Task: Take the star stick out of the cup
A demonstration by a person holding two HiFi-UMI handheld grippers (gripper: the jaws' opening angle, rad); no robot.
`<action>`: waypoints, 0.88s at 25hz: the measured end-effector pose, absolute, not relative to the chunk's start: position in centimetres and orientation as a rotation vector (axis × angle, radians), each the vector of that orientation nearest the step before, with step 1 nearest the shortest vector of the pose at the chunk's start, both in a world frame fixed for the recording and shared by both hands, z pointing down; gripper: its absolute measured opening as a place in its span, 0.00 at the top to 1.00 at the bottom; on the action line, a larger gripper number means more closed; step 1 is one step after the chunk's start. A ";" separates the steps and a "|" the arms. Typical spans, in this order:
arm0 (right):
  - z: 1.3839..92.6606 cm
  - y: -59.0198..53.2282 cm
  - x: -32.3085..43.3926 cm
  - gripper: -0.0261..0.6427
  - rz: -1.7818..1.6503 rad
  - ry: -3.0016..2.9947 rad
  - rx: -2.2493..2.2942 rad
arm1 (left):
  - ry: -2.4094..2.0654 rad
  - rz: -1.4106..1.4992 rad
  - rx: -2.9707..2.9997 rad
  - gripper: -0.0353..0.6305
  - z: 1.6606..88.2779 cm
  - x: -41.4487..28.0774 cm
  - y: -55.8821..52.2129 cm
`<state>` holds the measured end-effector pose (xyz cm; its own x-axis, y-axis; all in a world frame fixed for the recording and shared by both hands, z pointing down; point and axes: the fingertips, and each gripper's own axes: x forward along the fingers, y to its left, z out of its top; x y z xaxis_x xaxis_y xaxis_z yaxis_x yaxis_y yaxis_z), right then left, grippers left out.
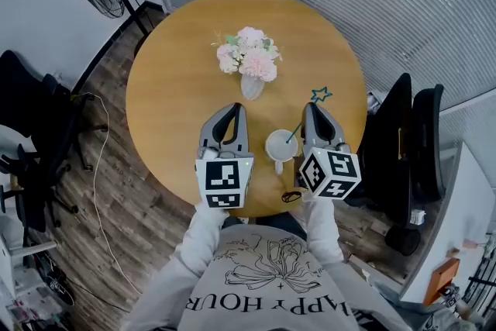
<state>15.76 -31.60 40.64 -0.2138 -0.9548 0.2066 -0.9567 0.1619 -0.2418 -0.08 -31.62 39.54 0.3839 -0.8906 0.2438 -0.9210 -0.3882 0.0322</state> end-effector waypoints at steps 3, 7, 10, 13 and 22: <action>39.2 -31.2 15.8 0.94 0.460 -2.402 1.986 | -1.639 0.253 2.494 0.94 38.4 -0.1 -31.4; 37.6 -30.7 16.0 0.94 0.412 -2.414 2.012 | -1.637 0.217 2.521 0.94 37.1 0.1 -31.1; 36.7 -30.4 16.2 0.94 0.378 -2.418 2.025 | -1.640 0.185 2.534 0.94 36.2 0.0 -31.0; 35.6 -30.2 16.3 0.94 0.342 -2.425 2.039 | -1.646 0.169 2.550 0.94 35.4 -0.1 -30.9; 33.0 -29.3 16.8 0.94 0.249 -2.440 2.077 | -1.666 0.136 2.593 0.94 33.5 -0.4 -30.0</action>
<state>16.78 -29.30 32.97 -0.1633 -0.9855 0.0453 -0.9743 0.1539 -0.1643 -0.38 -29.99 33.51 0.4132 -0.9046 0.1049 -0.9096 -0.4155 -0.0002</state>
